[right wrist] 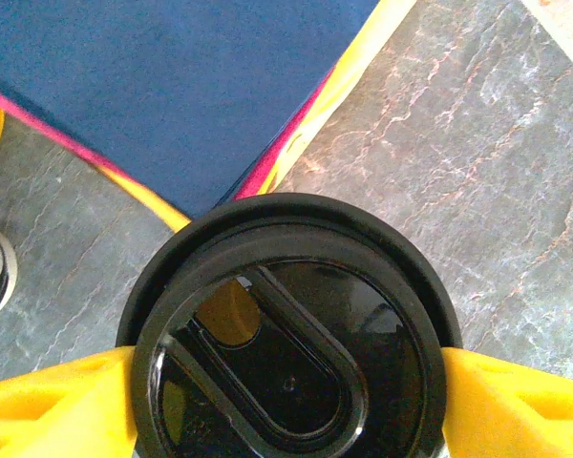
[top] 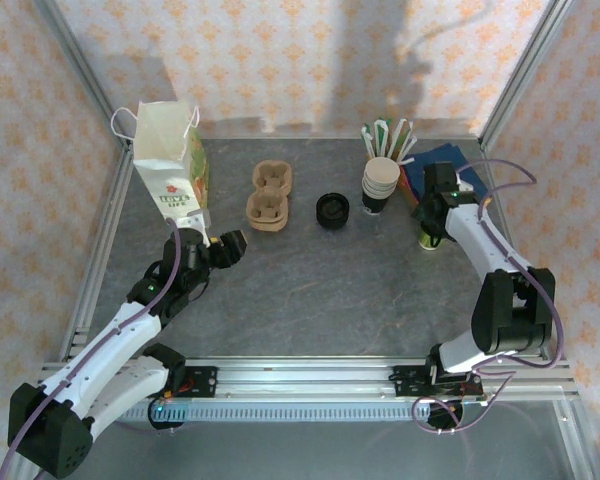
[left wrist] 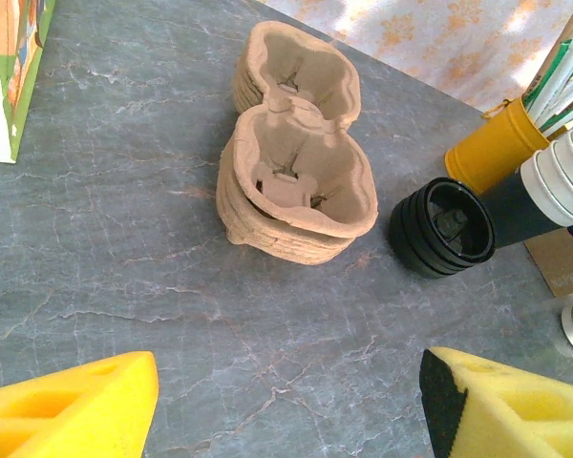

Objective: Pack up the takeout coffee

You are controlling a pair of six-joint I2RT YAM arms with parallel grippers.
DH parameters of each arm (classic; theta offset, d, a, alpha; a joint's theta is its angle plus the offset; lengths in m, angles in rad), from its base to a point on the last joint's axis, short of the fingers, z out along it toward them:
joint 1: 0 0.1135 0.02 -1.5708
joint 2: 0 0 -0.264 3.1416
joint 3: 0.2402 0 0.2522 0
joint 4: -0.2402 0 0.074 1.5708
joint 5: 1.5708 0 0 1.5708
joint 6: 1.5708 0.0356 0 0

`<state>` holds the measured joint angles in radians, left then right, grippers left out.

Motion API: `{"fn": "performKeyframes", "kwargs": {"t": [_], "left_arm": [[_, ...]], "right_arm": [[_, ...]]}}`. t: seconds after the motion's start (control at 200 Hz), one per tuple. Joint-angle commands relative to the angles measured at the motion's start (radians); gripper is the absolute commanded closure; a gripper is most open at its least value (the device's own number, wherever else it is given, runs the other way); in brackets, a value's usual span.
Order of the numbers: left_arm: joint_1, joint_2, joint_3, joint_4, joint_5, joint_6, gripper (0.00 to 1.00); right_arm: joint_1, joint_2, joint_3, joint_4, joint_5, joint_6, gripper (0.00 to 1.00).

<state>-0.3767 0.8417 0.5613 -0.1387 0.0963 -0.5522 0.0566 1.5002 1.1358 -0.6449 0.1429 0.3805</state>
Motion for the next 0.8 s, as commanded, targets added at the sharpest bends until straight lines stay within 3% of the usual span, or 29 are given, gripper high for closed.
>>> {"fn": "performKeyframes", "kwargs": {"t": [0.0, 0.791], "left_arm": [[0.012, -0.001, 0.003, 0.012, 0.006, 0.005, 0.26], [0.013, 0.028, 0.027, 0.018, 0.019, 0.006, 0.26]], "right_arm": [[-0.029, -0.019, -0.007, 0.017, 0.011, -0.015, 0.23], [-0.07, 0.004, 0.075, -0.038, -0.021, -0.033, 0.12]]}}
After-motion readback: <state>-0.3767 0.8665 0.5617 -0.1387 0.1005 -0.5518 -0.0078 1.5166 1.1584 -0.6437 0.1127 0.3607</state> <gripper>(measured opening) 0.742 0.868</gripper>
